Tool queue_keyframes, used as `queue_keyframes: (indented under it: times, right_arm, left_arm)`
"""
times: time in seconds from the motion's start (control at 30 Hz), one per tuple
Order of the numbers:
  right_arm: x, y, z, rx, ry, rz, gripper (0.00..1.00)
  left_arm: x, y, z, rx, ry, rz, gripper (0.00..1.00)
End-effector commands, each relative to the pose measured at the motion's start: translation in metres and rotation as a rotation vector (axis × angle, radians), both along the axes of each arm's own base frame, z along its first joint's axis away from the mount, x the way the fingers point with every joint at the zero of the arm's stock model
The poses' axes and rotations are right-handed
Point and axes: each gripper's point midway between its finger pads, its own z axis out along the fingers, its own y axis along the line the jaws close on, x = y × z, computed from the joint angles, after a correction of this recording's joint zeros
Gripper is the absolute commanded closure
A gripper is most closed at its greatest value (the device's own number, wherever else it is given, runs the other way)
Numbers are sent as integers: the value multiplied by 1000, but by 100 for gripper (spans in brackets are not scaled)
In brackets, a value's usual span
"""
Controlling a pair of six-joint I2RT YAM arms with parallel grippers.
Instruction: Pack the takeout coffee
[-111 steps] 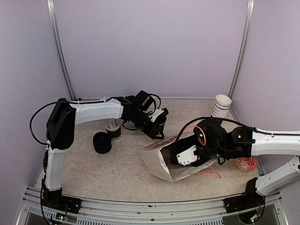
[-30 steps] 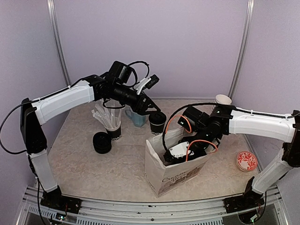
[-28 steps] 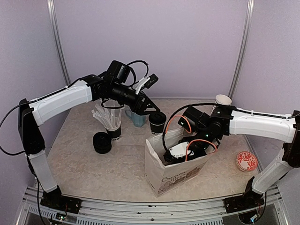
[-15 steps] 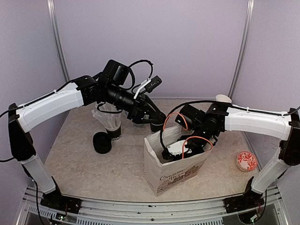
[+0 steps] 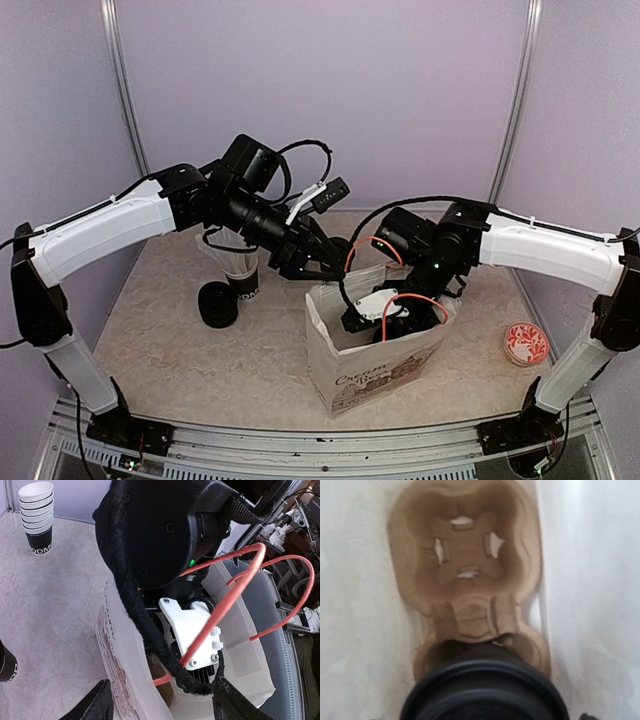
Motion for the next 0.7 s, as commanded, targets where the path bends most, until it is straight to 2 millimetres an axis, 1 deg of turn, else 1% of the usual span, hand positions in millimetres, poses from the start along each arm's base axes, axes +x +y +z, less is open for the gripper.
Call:
queue_keyframes:
  times: [0.0,0.17,0.3,0.33,0.43,0.53,0.6,0.67]
  right_arm:
    - [-9,0,20,36,29,14,10]
    - [-8,5,42,84,11,24,8]
    - [-11,6,54,114,15,35,5]
    - [-12,6,56,120,15,38,4]
    - [-15,6,65,144,19,48,2]
    - [-15,9,75,171,9,57,1]
    - [-15,10,83,188,4,63,1]
    - [-14,12,94,214,-16,72,1]
  left_arm:
    - [-14,7,3,24,9,-2,33]
    - [-21,8,-5,52,31,-22,33]
    - [-25,11,-10,46,41,-39,33]
    - [-24,12,-8,39,32,-32,33]
    - [-11,8,-5,32,-9,21,34]
    - [3,-5,4,-4,-63,61,35]
    - [8,-12,13,-35,-100,77,36]
    - [15,-19,19,-53,-135,100,36]
